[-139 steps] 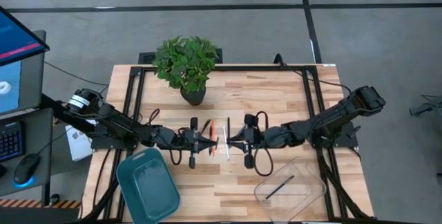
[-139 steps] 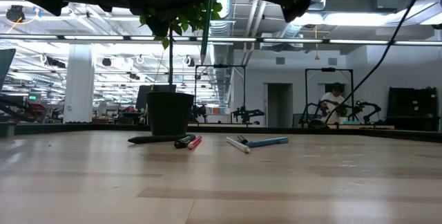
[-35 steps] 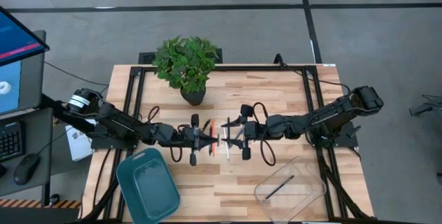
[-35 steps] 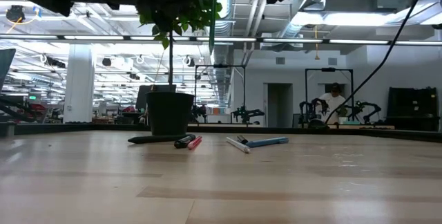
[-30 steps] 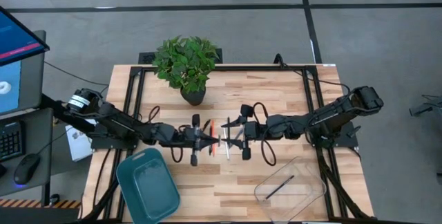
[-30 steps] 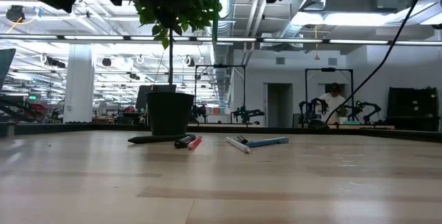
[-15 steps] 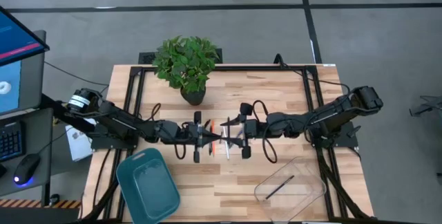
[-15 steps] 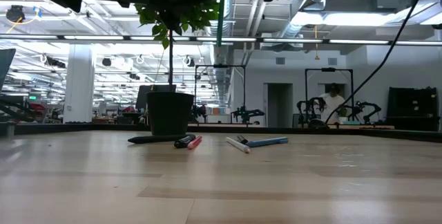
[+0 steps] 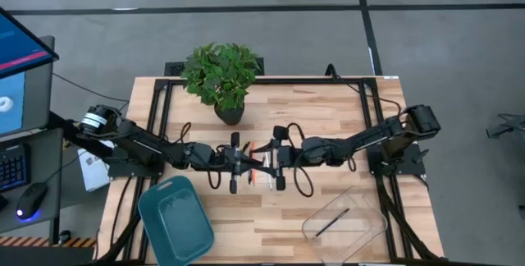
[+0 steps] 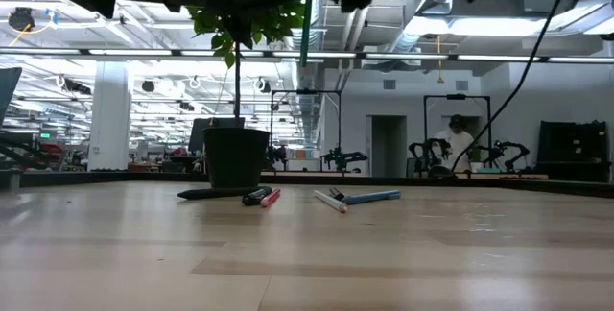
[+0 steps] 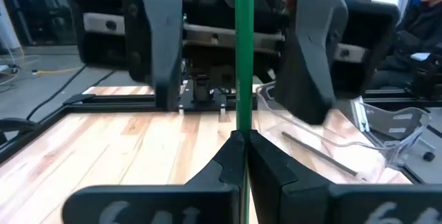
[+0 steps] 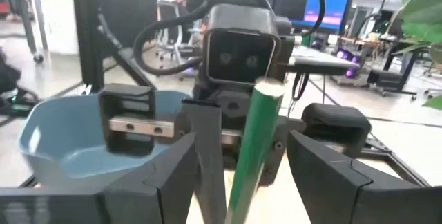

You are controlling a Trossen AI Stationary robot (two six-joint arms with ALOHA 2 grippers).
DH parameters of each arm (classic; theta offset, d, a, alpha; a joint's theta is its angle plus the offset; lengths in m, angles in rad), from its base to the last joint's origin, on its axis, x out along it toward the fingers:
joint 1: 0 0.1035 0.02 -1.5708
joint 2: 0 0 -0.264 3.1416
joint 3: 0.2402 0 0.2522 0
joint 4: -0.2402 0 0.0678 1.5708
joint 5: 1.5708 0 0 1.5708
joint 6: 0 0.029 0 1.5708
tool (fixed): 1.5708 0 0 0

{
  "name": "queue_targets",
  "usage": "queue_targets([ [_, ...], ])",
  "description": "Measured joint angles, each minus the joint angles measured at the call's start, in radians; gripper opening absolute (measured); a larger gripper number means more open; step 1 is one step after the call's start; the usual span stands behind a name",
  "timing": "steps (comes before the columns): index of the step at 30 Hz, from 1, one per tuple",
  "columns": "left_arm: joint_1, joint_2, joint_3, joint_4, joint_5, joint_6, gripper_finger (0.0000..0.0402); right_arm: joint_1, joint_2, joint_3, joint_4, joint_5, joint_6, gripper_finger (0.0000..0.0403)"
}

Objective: Sort pens & pencils
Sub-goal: Put the green pencil into the transparent bin

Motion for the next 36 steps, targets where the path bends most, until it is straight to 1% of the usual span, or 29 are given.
queue_targets([
  [5, 0.0, 0.0, 0.0, -0.003, 0.0, 0.001, 0.0, 0.007, -0.048, -0.001, -0.062, 0.001, 0.0, 0.0244],
  [11, 0.0, 0.0, 0.0, -0.002, 0.0, 0.0, 0.0, 0.013, -0.044, -0.001, -0.086, 0.001, -0.001, 0.0243],
  [14, 0.0, 0.0, 0.0, -0.002, -0.001, 0.0, 0.0, 0.012, -0.043, -0.001, -0.086, 0.001, -0.002, 0.0233],
  [19, 0.0, 0.0, 0.0, -0.003, -0.001, 0.0, 0.0, 0.011, -0.043, -0.002, -0.085, 0.001, -0.01, 0.0199],
  [29, 0.0, 0.0, 0.0, -0.003, -0.001, 0.0, 0.0, 0.011, -0.043, -0.002, -0.076, 0.001, -0.019, 0.0115],
  [36, 0.0, 0.0, 0.0, -0.003, -0.004, 0.002, 0.0, 0.011, -0.043, -0.003, -0.071, 0.002, -0.027, 0.0069],
])
